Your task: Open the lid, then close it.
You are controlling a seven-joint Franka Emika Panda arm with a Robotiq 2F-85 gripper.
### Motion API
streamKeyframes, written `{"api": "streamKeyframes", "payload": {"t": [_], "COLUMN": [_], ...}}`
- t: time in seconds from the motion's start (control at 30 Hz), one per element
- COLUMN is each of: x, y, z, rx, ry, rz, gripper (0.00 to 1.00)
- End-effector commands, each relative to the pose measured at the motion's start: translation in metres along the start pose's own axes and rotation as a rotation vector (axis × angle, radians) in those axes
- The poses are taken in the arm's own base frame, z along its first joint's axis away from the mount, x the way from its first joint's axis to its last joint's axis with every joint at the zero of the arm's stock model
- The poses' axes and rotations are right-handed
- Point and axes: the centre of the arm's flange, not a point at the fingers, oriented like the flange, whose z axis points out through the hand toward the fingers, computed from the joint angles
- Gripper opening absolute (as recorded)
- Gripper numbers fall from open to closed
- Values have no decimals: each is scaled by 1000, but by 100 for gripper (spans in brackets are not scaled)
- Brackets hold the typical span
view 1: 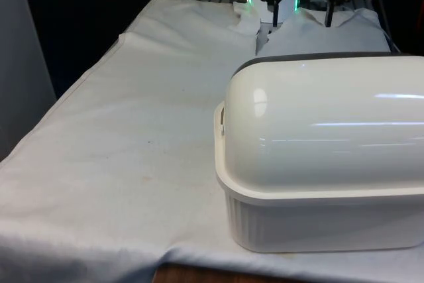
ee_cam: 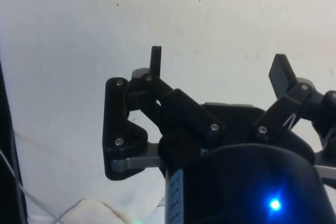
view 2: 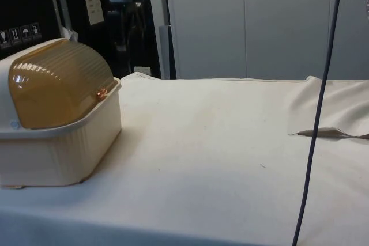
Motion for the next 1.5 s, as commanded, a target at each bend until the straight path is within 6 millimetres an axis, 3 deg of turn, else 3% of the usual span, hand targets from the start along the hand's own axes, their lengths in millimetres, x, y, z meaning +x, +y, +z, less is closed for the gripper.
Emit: {"api": "streamKeyframes", "payload": {"t": [0.0, 0.67, 0.77, 0.8, 0.83, 0.93, 1.03, 1.07, 1.13, 1.27, 1.3, 1.47], "x": [2, 18, 18, 18, 19, 19, 19, 19, 19, 21, 23, 26], "y": [-1, -7, -6, -7, -6, -6, -6, -6, -6, -7, -9, -10], "z": [4, 48, 51, 51, 52, 53, 54, 54, 55, 57, 61, 67], "rx": [-2, -12, -13, -13, -13, -13, -14, -14, -14, -13, -12, -12], "ry": [12, 60, 64, 57, 66, 66, 65, 66, 66, 68, 73, 90], "rz": [-7, -31, -31, -30, -32, -34, -34, -35, -35, -35, -35, -34], "gripper": [100, 99, 86, 75, 75, 60, 43, 33, 28, 9, 0, 0]}}
